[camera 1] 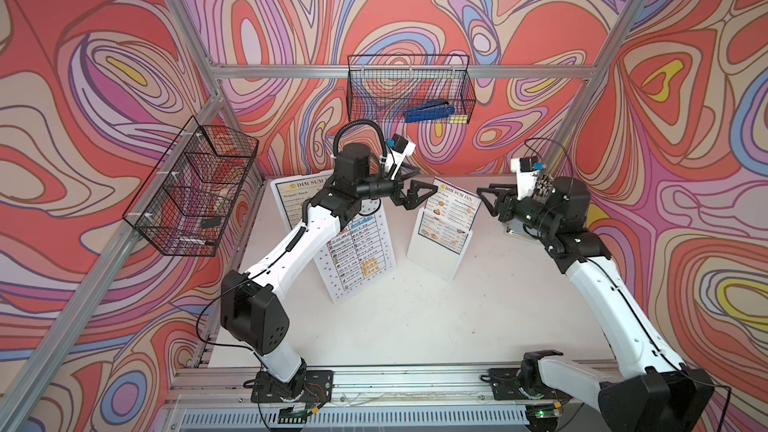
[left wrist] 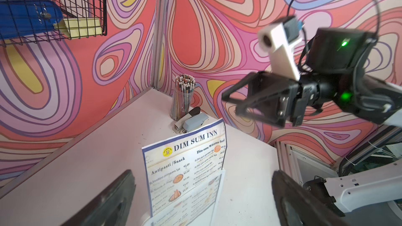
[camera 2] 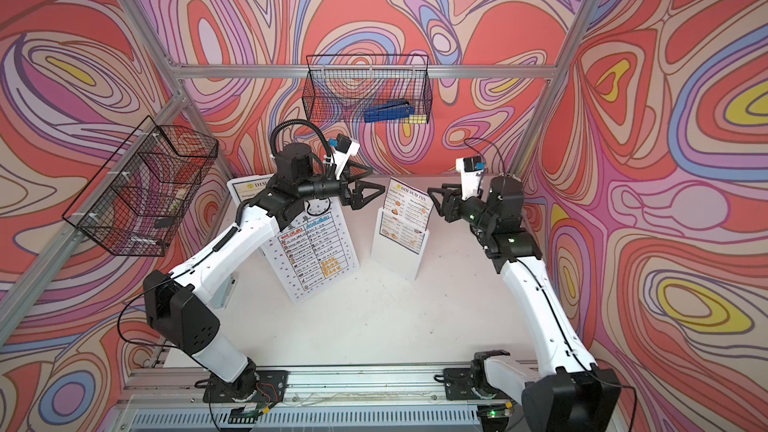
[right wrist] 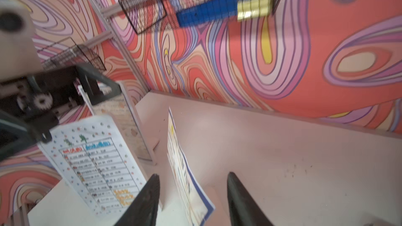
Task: Insert the menus into the narrow rack
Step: Insert the menu into the narrow rack.
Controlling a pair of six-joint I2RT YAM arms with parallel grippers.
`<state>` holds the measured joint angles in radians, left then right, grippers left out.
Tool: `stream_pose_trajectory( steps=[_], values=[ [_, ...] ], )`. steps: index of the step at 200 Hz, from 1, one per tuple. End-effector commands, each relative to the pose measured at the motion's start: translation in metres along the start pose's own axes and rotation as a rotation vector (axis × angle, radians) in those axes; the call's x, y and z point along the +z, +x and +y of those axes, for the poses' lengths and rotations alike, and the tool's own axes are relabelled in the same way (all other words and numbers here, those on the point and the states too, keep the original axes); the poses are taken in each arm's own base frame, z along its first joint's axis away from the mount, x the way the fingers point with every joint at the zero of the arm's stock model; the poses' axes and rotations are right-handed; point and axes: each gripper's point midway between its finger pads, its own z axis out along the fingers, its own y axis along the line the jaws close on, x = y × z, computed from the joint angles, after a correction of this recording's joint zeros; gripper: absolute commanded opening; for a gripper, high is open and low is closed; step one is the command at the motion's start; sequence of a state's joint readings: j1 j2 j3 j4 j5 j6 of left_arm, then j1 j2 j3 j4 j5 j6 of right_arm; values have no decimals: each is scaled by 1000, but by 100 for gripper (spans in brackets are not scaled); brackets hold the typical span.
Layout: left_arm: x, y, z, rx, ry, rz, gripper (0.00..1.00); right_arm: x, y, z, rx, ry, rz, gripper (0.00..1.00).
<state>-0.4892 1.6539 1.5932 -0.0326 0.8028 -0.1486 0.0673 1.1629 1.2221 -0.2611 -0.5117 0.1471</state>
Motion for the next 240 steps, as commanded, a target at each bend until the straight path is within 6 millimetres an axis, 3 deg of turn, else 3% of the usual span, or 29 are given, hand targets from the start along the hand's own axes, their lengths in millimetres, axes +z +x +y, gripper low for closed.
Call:
stream_pose_trajectory(
  steps=[1,11,33,91,136,166,204,224,240],
  values=[
    [-13,-19,-10,67,-3,-55,99,5,-6,-17,111,118,72,40],
    [-15,-19,-10,71,-14,-58,99,14,-1,-21,145,163,113,36],
    [-20,-18,-13,85,-27,-68,99,36,16,-23,156,274,188,39],
    [-28,-11,-14,97,-60,-64,99,86,89,-5,115,348,396,36],
    [-36,-7,-15,92,-91,-66,99,82,118,-1,81,423,444,35],
    [-46,-7,-17,88,-132,-77,99,82,149,5,84,433,473,33],
    [-77,-6,-14,38,-280,-120,99,85,191,11,68,456,513,33],
    [-109,-9,4,-12,-499,-157,100,83,187,4,50,500,492,34],
    [-143,-13,10,11,-658,-164,98,72,142,4,21,539,401,44]
  ],
)
